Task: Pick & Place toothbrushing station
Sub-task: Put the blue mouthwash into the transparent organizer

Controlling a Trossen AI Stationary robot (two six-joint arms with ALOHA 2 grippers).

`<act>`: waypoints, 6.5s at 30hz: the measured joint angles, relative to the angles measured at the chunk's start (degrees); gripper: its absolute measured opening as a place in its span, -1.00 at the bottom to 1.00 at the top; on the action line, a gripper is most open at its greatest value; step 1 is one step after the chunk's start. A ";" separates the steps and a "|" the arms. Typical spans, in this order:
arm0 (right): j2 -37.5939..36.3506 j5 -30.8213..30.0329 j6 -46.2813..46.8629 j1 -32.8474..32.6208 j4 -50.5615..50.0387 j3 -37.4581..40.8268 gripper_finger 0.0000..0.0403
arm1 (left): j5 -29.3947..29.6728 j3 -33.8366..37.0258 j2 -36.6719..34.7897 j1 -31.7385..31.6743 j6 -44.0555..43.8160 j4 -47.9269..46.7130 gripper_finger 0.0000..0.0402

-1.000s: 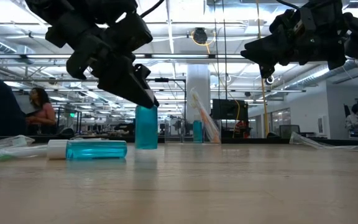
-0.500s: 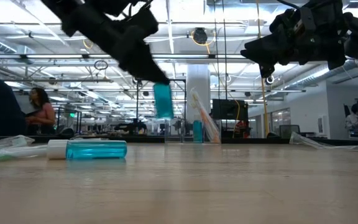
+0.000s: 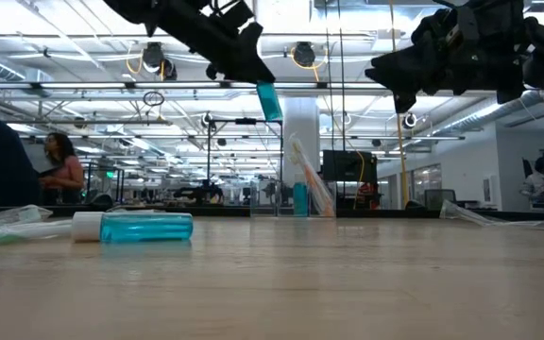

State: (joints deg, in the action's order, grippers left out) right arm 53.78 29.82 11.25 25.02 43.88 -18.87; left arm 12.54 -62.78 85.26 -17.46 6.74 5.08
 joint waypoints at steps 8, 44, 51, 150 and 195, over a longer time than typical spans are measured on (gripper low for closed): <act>0.00 0.00 0.05 0.01 4.17 0.01 -0.48 | -9.49 -8.43 7.74 -9.88 -2.90 0.67 -0.49; 0.02 0.22 0.04 0.02 4.09 0.01 -0.48 | -9.65 -24.01 32.01 -14.59 -5.98 -7.93 -0.42; 0.02 0.24 0.04 0.02 4.05 0.00 -0.48 | -9.67 -24.00 31.92 -14.54 -7.32 -8.78 -0.41; 0.02 0.24 1.09 0.00 4.36 0.02 -0.48 | -7.10 27.18 -10.71 39.11 -48.75 -12.13 0.36; 0.00 0.24 1.57 0.01 5.19 0.02 -0.48 | -6.12 10.77 11.12 40.36 -47.67 -33.52 -0.28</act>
State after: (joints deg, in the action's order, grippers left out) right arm 53.78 30.06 12.82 25.03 49.07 -18.85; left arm 6.42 -52.01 96.38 22.90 -40.92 -28.44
